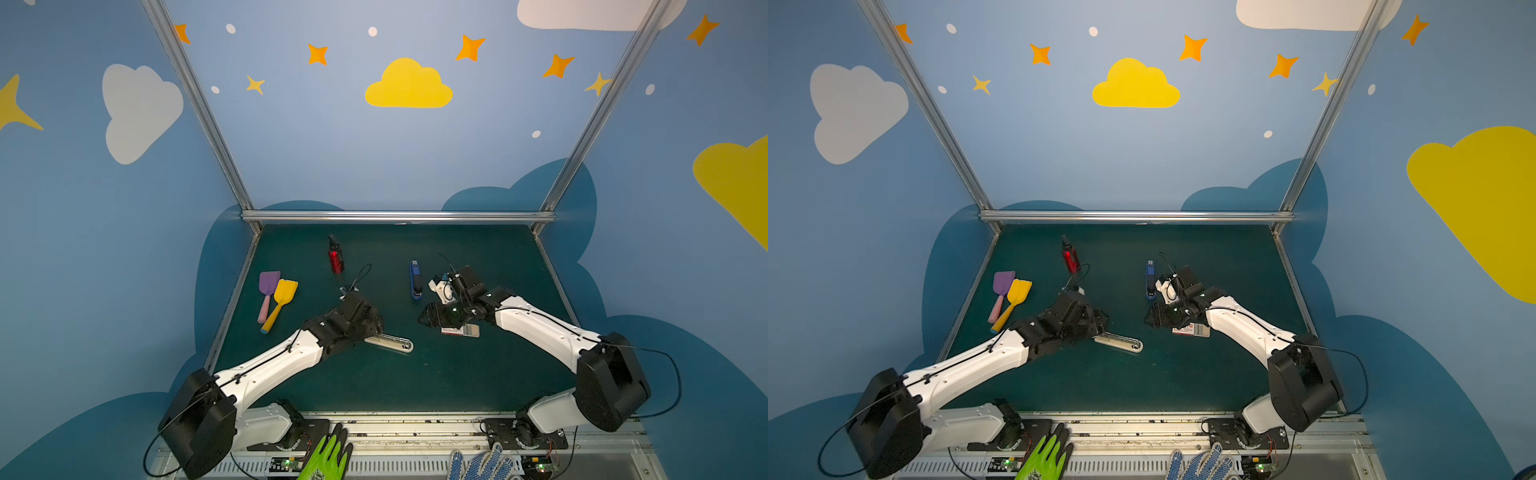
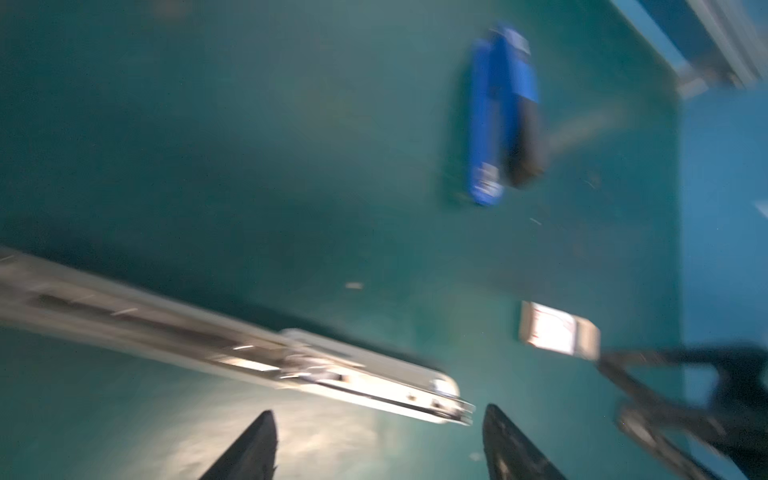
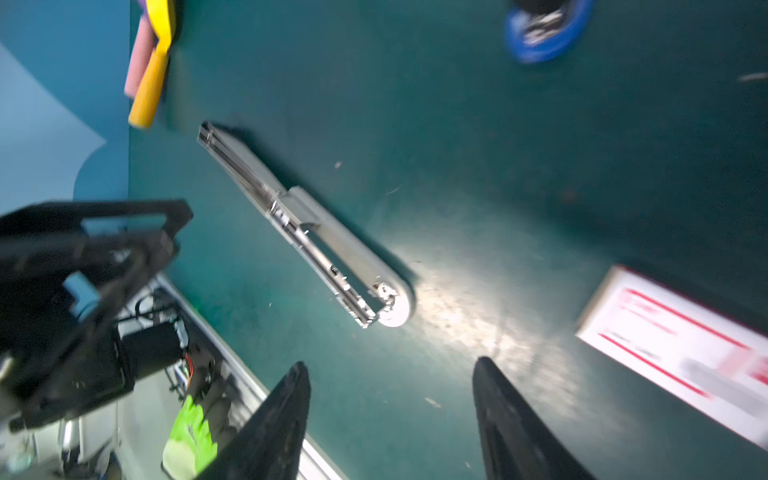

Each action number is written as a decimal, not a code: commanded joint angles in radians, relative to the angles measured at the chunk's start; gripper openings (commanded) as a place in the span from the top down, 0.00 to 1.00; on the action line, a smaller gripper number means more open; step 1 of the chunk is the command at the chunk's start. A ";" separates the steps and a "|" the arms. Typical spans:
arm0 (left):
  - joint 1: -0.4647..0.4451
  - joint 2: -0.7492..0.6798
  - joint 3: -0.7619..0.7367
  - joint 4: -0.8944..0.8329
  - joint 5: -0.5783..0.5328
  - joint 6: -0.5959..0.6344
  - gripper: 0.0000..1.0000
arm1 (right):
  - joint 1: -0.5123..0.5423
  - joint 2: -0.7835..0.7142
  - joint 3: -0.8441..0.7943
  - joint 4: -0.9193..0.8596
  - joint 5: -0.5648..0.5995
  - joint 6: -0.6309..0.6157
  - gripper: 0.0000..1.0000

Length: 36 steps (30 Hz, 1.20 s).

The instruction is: Load the staples into the stapler

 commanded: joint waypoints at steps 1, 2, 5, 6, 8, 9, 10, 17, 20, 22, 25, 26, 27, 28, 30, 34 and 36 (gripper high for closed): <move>0.059 -0.081 -0.107 -0.006 -0.070 -0.118 0.22 | 0.046 0.053 0.016 0.073 -0.025 -0.027 0.35; 0.077 -0.101 -0.135 0.014 -0.075 -0.122 0.21 | 0.059 0.075 0.025 0.076 -0.020 -0.028 0.35; 0.136 -0.122 -0.175 0.048 -0.061 -0.125 0.20 | 0.084 0.123 0.047 0.079 -0.004 -0.033 0.35; 0.155 -0.114 -0.181 0.064 -0.049 -0.116 0.20 | 0.089 0.136 0.050 0.081 0.003 -0.033 0.35; 0.188 -0.080 -0.177 0.092 -0.027 -0.105 0.20 | 0.092 0.156 0.054 0.088 0.007 -0.034 0.35; 0.198 -0.060 -0.176 0.114 -0.015 -0.094 0.20 | 0.094 0.165 0.054 0.091 0.004 -0.034 0.35; 0.206 -0.034 -0.170 0.136 -0.009 -0.086 0.20 | 0.096 0.172 0.054 0.098 -0.003 -0.037 0.35; 0.218 0.178 -0.077 0.256 0.087 -0.009 0.21 | 0.146 0.190 0.049 0.102 0.014 -0.086 0.35; 0.218 0.265 -0.014 0.265 0.131 0.021 0.21 | 0.170 0.207 0.055 0.077 0.070 -0.112 0.35; 0.217 0.309 0.017 0.285 0.159 0.034 0.22 | 0.176 0.218 0.058 0.069 0.097 -0.119 0.35; 0.215 0.365 0.071 0.301 0.188 0.056 0.22 | 0.195 0.226 0.057 0.063 0.143 -0.125 0.35; 0.213 0.383 0.086 0.308 0.198 0.057 0.23 | 0.203 0.230 0.058 0.059 0.160 -0.128 0.36; 0.210 0.398 0.102 0.314 0.210 0.060 0.23 | 0.212 0.235 0.062 0.054 0.174 -0.127 0.36; 0.209 0.415 0.116 0.319 0.221 0.063 0.23 | 0.222 0.241 0.064 0.050 0.187 -0.126 0.36; 0.206 0.443 0.137 0.338 0.240 0.068 0.23 | 0.238 0.254 0.067 0.053 0.206 -0.115 0.37; 0.206 0.503 0.174 0.383 0.293 0.079 0.24 | 0.259 0.293 0.080 0.051 0.253 -0.080 0.40; 0.205 0.532 0.194 0.397 0.334 0.083 0.24 | 0.261 0.309 0.090 0.041 0.282 -0.059 0.43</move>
